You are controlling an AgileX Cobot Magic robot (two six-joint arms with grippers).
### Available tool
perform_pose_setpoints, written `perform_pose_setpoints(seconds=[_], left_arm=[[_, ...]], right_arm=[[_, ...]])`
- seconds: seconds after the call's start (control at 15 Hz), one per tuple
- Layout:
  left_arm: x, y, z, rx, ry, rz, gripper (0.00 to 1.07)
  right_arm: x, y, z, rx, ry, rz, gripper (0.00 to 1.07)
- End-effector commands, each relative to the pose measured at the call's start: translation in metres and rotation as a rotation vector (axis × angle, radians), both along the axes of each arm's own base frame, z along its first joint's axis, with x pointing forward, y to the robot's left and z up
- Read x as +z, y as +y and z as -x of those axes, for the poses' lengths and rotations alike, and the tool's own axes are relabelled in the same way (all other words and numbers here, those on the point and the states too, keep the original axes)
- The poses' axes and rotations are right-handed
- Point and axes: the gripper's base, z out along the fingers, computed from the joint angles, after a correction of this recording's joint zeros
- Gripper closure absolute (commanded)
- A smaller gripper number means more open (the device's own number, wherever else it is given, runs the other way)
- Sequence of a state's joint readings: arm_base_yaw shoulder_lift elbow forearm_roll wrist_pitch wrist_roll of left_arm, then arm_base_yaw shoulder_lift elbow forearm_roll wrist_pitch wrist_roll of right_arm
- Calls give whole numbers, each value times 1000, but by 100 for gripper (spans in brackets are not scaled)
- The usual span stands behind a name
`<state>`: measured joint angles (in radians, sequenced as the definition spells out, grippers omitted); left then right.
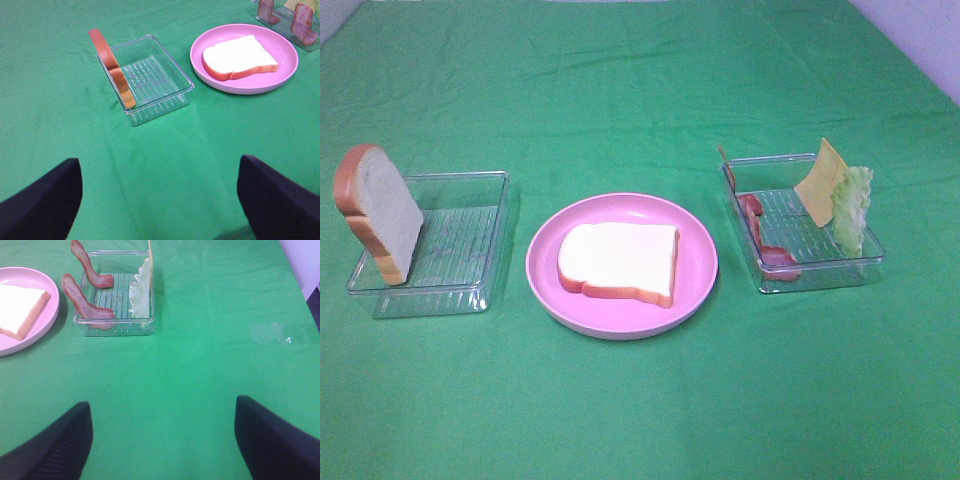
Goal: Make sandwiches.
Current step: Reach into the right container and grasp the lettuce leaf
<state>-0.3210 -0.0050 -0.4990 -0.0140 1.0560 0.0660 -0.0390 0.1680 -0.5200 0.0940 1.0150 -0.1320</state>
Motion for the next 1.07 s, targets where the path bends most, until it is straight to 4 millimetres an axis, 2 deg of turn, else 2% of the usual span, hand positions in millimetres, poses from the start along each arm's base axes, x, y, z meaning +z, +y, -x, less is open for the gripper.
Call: perform_pose_setpoints(seconds=[0.07,0.13,0.2,0.27,0.33,0.53,0.8,1.07], left_arm=[[1,1,3,0,-30,21,26],[1,1,3,0,-30,21,26],[1,1,3,0,-30,21,26],[1,1,3,0,-30,21,26],[1,1,3,0,-30,21,26],[1,1,3,0,-30,21,26],[1,1,3,0,-30,21,26],[1,1,3,0,-30,21,26]], right_arm=[[8,-1,-23,-29,-10,-23,34],[8,-2,-38,-45,15,-42,34],[5,-3,-62,-52,79,-55,34],[5,-3,-69,-54,99,-56,34],[10,-3,-103,-54,203,-91,34],[16,3,-158,-35,371,-197,34],[7,2,-236,-18,549,-212,34],[-7,0,-302,-6,668,-215,38]])
